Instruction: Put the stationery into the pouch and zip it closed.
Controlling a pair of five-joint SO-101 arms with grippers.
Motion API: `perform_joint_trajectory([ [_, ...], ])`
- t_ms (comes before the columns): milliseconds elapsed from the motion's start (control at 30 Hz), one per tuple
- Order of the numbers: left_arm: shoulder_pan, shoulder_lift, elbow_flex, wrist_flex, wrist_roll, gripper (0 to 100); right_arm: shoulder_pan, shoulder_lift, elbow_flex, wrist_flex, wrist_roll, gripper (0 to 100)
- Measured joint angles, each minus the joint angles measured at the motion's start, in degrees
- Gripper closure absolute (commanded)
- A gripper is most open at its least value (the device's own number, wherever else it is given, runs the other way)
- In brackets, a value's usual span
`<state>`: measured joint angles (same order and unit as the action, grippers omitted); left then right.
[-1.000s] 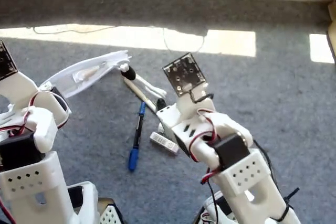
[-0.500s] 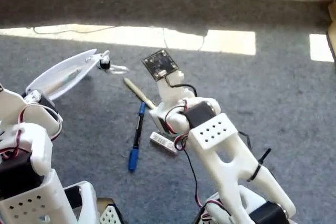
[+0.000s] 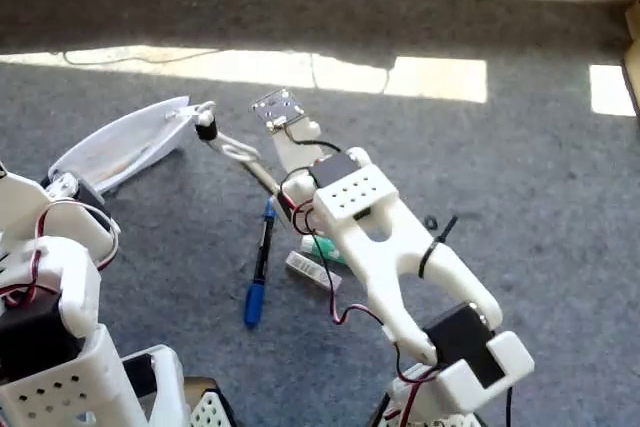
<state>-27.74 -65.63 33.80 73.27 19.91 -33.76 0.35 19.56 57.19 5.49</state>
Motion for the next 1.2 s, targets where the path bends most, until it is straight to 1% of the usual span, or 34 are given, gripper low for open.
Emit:
perform_joint_trajectory([
  [233, 0.0, 0.0, 0.0, 0.0, 0.0, 99, -0.1, 12.2, -7.6, 0.0, 0.0, 80.0],
  [433, 0.0, -0.4, 1.1, 0.0, 0.0, 99, -0.1, 19.1, -11.7, 0.0, 0.0, 80.1],
  [500, 0.0, -0.4, 1.1, 0.0, 0.0, 99, -0.1, 20.3, -12.6, 0.0, 0.0, 82.4],
  [600, 0.0, -0.4, 1.1, 0.0, 0.0, 99, 0.0, 21.2, -13.3, 0.0, 0.0, 90.2],
  [667, 0.0, -0.4, 1.1, 0.0, 0.0, 99, 1.0, 21.2, -13.5, 0.0, 2.5, 95.2],
  [733, 0.0, -0.4, 1.1, 0.0, 0.0, 99, 1.9, 21.2, -13.5, 0.0, 6.6, 98.8],
  [867, 0.0, -0.4, 1.1, 0.0, 0.0, 99, 2.9, 21.3, -13.5, -0.1, 13.1, 99.5],
  [1033, 0.0, -0.4, 1.1, 0.0, 0.0, 99, 4.9, 21.3, -13.5, -0.1, 15.5, 99.5],
  [1200, 0.0, -0.4, 1.1, 0.0, 0.0, 99, 9.2, 21.3, -13.5, 0.9, 15.6, 99.5],
])
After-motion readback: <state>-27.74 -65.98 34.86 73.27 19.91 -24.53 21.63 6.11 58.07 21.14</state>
